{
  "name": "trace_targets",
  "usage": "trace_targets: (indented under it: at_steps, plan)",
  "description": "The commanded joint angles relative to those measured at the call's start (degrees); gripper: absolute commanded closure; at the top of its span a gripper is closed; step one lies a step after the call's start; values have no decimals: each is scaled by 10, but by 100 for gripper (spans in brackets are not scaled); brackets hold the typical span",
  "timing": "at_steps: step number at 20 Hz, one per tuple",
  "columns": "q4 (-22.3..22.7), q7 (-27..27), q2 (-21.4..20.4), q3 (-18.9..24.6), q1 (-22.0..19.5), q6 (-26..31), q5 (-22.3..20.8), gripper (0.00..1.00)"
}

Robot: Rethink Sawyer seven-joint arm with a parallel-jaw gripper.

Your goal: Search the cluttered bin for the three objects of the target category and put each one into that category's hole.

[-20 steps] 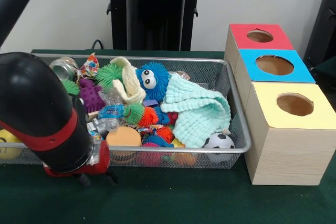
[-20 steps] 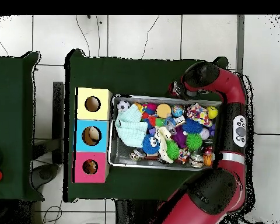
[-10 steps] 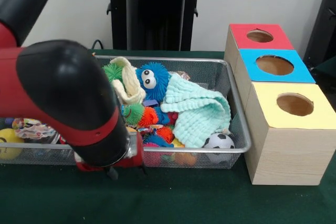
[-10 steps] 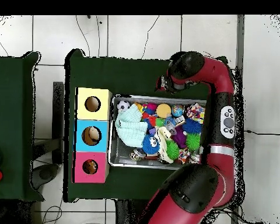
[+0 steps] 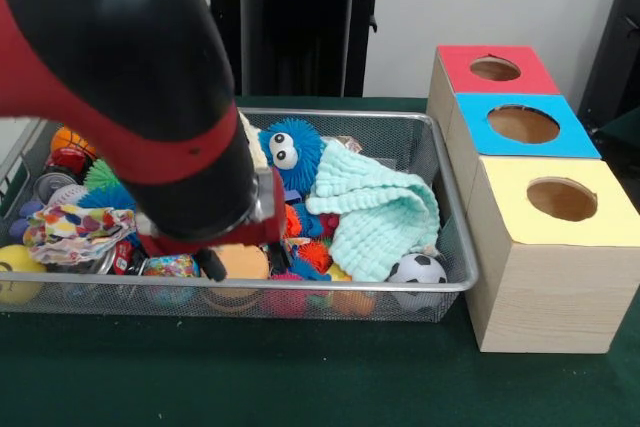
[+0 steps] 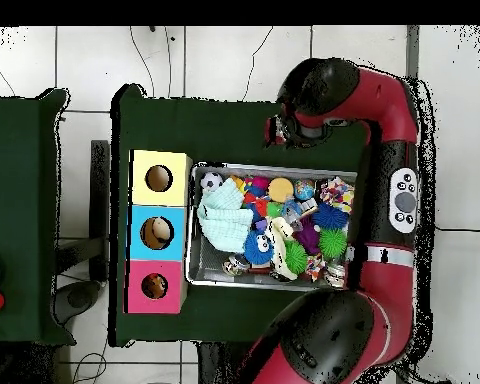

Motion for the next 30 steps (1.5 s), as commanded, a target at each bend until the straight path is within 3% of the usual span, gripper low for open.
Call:
trace_targets:
  at_steps: [1, 4, 8, 10, 18, 25, 30]
  plan:
    - [86, 32, -93, -64, -16, 25, 38, 0]
    - [211, 72, -157, -90, -37, -36, 87, 0]
    - [382, 118, -222, -116, -68, -175, 115, 0]
    - [426, 132, -226, -123, -78, -224, 120, 0]
    - [444, 128, -231, -168, -62, -280, 126, 0]
    - [381, 65, -192, -200, -44, -267, 106, 0]
    - [408, 50, -204, -210, -48, -292, 114, 0]
